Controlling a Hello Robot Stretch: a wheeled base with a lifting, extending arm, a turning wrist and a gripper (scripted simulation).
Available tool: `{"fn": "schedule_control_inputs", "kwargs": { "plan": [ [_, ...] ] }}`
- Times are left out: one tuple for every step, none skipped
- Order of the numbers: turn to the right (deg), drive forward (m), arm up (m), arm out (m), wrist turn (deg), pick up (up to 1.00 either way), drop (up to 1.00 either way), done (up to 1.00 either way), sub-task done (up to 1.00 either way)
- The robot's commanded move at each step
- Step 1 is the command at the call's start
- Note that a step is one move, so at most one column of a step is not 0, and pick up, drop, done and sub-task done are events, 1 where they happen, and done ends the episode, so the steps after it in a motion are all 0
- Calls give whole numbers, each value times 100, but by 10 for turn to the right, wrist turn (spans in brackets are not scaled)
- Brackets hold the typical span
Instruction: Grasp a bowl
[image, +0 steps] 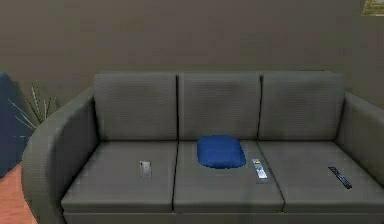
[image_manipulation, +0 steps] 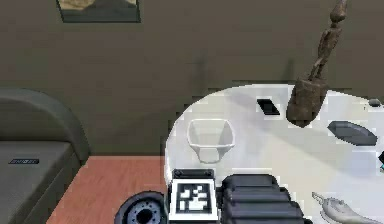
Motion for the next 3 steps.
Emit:
{"fn": "schedule_control_inputs", "kwargs": {
  "plan": [
    [0,0,0,26,0,0,0,0,0],
    [0,0,0,0,450,0,0,0,0],
    [0,0,0,0,450,0,0,0,0]
  ]
}}
